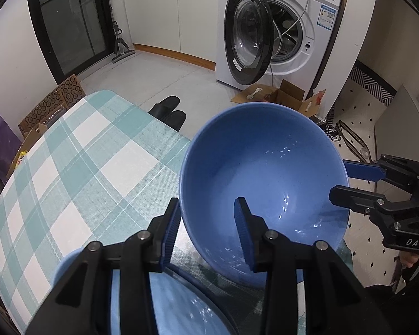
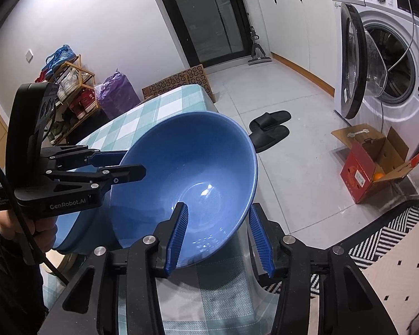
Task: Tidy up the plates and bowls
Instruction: 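Lift the blue bowl and carry it toward the stacked bowls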
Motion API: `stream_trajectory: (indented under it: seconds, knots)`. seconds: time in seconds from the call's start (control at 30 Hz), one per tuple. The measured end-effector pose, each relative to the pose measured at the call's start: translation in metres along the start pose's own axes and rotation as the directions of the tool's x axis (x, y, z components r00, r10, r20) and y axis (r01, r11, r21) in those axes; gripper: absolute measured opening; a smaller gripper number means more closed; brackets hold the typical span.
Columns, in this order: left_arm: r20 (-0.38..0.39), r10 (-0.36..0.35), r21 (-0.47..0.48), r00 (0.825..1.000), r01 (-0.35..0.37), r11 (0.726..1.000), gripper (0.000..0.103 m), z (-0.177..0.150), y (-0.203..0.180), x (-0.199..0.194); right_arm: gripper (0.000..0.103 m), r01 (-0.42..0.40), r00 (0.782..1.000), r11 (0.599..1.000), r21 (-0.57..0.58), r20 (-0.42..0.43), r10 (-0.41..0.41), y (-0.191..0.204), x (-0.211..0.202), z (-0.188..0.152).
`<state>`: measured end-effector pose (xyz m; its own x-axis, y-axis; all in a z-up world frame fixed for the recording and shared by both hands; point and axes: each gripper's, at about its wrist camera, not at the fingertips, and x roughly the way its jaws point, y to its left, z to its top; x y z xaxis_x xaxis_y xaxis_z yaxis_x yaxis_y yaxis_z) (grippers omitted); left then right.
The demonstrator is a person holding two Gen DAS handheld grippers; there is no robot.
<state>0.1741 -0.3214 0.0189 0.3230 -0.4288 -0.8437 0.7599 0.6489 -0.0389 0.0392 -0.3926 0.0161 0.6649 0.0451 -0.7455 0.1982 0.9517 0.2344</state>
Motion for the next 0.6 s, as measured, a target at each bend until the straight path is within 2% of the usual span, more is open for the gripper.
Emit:
stream_trajectory:
  seconds: [0.6]
  knots:
    - [0.052, -0.008, -0.015, 0.999, 0.009, 1.000, 0.038, -0.002, 0.002, -0.022, 0.047, 0.001, 0.999, 1.000, -0.020, 0.044, 0.000, 0.009, -0.020, 0.003]
